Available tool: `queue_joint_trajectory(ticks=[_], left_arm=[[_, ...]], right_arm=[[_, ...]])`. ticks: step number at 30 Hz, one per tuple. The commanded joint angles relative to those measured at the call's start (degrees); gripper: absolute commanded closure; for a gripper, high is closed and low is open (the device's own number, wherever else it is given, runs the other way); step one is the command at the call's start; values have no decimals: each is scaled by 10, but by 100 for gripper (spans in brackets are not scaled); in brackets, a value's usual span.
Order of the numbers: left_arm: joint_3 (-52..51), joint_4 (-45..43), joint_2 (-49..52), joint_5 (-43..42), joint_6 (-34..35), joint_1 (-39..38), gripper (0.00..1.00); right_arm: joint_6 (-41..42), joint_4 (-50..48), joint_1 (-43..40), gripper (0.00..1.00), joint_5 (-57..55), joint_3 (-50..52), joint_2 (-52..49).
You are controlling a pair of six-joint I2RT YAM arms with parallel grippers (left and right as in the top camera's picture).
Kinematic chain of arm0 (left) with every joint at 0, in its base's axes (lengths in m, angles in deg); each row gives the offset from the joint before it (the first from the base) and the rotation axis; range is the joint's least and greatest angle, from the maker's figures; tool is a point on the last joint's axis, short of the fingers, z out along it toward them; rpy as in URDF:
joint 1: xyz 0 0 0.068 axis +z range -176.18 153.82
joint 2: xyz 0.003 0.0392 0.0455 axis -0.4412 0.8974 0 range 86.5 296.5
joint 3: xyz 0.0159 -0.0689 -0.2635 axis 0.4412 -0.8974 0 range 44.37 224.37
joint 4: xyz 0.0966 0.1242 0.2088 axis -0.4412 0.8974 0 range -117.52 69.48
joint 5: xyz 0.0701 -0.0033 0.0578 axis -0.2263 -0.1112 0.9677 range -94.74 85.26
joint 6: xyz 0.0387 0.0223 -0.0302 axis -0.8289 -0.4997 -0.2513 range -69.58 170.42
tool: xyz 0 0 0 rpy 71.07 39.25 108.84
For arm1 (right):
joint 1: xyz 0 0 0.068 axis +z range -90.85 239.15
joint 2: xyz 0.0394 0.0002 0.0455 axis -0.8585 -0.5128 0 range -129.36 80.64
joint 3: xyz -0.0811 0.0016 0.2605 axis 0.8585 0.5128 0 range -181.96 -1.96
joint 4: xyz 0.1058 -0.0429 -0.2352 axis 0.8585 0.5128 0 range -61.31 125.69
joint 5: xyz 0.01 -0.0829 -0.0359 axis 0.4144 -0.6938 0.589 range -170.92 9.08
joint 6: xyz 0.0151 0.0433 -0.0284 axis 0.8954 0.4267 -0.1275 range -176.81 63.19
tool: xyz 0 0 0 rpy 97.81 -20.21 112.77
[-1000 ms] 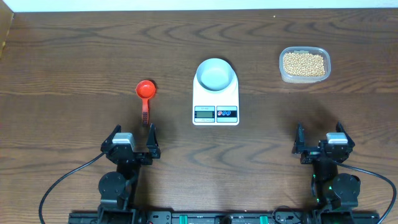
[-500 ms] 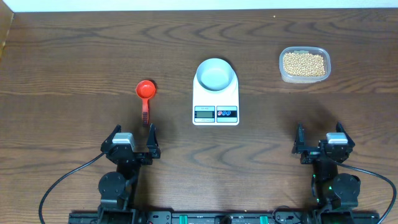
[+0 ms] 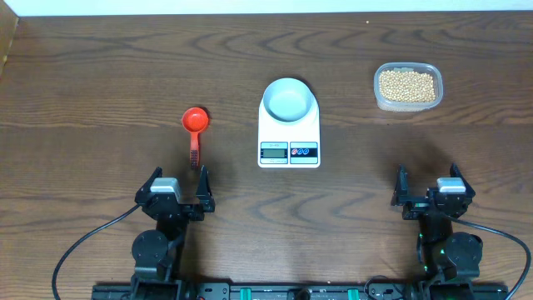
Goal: Scoop item into bowl and weigh 50g on scale
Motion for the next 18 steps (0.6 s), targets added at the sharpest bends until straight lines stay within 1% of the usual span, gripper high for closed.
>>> queue_joint_trajectory(ticks=[1, 18], left_arm=[[-7, 25, 2, 9, -5, -2, 2], [12, 28, 3, 9, -5, -2, 2]], right_arm=[[-7, 2, -5, 1, 2, 1, 1], [-7, 2, -5, 1, 1, 1, 1]])
